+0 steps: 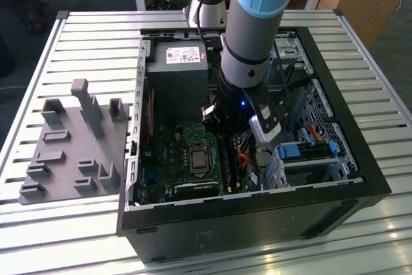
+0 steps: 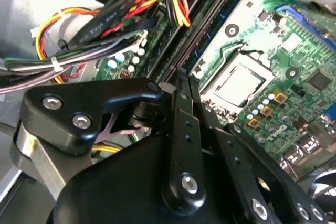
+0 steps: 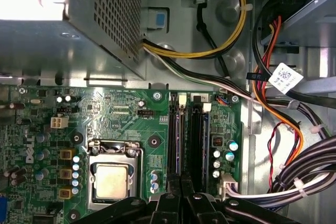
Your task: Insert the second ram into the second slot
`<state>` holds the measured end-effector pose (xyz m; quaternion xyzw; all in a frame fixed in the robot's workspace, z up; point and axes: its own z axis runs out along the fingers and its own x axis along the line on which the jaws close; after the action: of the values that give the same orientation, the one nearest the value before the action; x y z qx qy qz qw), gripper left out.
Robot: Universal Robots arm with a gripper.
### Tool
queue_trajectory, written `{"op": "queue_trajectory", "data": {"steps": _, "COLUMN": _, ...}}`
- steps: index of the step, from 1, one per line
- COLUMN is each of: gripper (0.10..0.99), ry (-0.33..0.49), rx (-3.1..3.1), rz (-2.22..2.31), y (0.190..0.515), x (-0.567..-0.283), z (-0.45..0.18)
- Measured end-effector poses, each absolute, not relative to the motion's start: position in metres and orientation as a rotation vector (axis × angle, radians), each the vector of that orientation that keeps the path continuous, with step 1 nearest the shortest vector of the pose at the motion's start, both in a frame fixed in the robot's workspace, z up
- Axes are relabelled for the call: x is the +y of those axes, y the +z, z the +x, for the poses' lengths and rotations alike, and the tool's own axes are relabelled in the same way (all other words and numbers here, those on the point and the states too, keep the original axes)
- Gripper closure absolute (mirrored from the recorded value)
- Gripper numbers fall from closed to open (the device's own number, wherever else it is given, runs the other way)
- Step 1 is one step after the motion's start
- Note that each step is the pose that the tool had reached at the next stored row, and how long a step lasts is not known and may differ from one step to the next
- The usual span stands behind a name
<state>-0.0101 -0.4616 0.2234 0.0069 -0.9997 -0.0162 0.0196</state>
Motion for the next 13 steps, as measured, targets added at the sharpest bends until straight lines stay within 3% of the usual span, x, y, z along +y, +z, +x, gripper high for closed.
{"op": "queue_trajectory", "data": {"steps": 13, "gripper": 0.965, "ry": -0.050, "rx": -3.100, "rz": 0.018, "y": 0.2219, "x": -0.4614, "z": -0.0089}}
